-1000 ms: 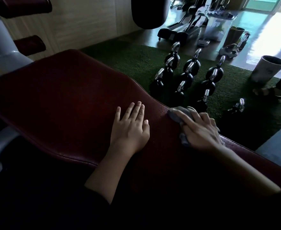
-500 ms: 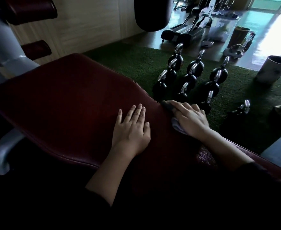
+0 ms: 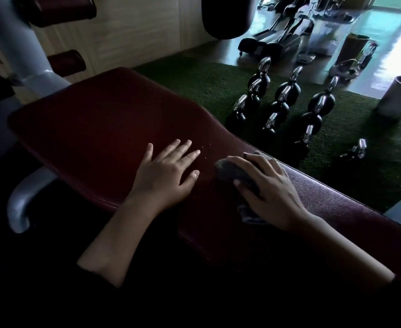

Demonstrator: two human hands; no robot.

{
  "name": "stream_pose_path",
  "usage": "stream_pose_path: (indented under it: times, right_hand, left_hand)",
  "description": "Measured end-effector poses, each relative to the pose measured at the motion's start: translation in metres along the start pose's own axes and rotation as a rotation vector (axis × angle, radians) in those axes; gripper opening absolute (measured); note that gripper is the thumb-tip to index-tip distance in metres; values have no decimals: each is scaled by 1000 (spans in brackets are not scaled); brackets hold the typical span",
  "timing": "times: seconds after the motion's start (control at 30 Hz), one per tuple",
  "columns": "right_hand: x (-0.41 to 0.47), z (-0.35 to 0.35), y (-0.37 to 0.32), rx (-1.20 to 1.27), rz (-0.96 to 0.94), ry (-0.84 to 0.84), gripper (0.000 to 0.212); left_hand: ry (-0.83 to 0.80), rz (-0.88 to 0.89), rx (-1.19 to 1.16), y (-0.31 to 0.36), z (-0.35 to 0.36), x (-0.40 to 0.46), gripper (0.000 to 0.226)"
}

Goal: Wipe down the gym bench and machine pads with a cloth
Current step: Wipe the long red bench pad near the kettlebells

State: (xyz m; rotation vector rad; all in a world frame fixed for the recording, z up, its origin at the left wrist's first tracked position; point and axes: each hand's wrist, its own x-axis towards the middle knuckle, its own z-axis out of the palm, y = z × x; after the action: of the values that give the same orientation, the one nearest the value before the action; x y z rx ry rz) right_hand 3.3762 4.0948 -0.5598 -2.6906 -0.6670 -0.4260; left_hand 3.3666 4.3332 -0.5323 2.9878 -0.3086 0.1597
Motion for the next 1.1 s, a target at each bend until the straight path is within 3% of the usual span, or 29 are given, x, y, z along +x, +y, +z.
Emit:
stream_pose_path:
  times: [0.13, 0.43, 0.6, 0.73, 0.93, 1.1]
  right_hand:
    - [9, 6, -10, -54, 15, -98, 55]
    - [15, 13, -29, -23, -23, -197, 53]
    - [-14, 11, -62, 5, -330, -190, 41]
    - [-42, -8, -38, 68, -597, -284, 38]
    - [-6, -8, 15, 15, -358, -293, 42]
    - [13, 7, -44, -15, -357, -193, 42]
  left_hand:
    - [-104, -63, 87, -13, 3, -11, 58]
    - [-54, -35, 14, -21, 9, -12, 48]
    - [-44, 5, -53, -32, 9, -9, 47]
    - [-24, 6, -22, -34, 11, -11, 48]
    - [-14, 9, -16, -32, 12, -13, 49]
    - [-1, 20, -49, -35, 11, -12, 46]
